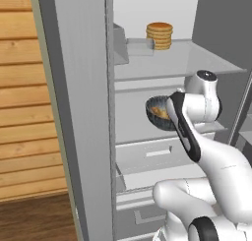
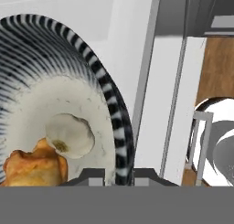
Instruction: Pick the chicken drumstick and garlic from their plates and place them in the bowl. Then put the bowl in the fridge.
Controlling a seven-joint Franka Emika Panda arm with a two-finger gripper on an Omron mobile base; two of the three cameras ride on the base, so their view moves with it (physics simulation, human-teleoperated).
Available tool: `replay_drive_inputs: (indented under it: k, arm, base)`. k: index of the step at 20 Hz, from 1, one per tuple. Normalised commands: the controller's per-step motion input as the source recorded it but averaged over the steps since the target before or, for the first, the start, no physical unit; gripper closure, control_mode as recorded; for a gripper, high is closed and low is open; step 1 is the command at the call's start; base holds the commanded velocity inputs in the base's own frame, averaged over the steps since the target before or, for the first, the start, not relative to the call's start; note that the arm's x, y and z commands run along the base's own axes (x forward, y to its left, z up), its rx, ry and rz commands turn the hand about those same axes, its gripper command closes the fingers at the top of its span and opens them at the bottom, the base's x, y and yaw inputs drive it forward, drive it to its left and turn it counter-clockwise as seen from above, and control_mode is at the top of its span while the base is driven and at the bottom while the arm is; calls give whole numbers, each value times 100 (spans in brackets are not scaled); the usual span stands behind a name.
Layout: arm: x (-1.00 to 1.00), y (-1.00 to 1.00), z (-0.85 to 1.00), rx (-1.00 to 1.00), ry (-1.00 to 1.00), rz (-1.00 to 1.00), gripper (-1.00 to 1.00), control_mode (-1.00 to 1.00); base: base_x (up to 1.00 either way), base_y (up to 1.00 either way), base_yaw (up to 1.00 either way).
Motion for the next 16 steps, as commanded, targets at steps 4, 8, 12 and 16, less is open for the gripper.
replay_drive_inputs:
  k: [4, 8, 12, 16]
  arm:
    - [63, -11, -58, 2, -3, 1, 100, -100]
    - [19, -4, -19, 3, 0, 1, 100, -100]
    - [0, 5, 0, 0, -6, 0, -100, -100]
    - [-16, 7, 43, 0, -16, 0, -100, -100]
  base:
    - [0, 0, 0]
    - [0, 0, 0]
    - [0, 0, 0]
    - [0, 0, 0]
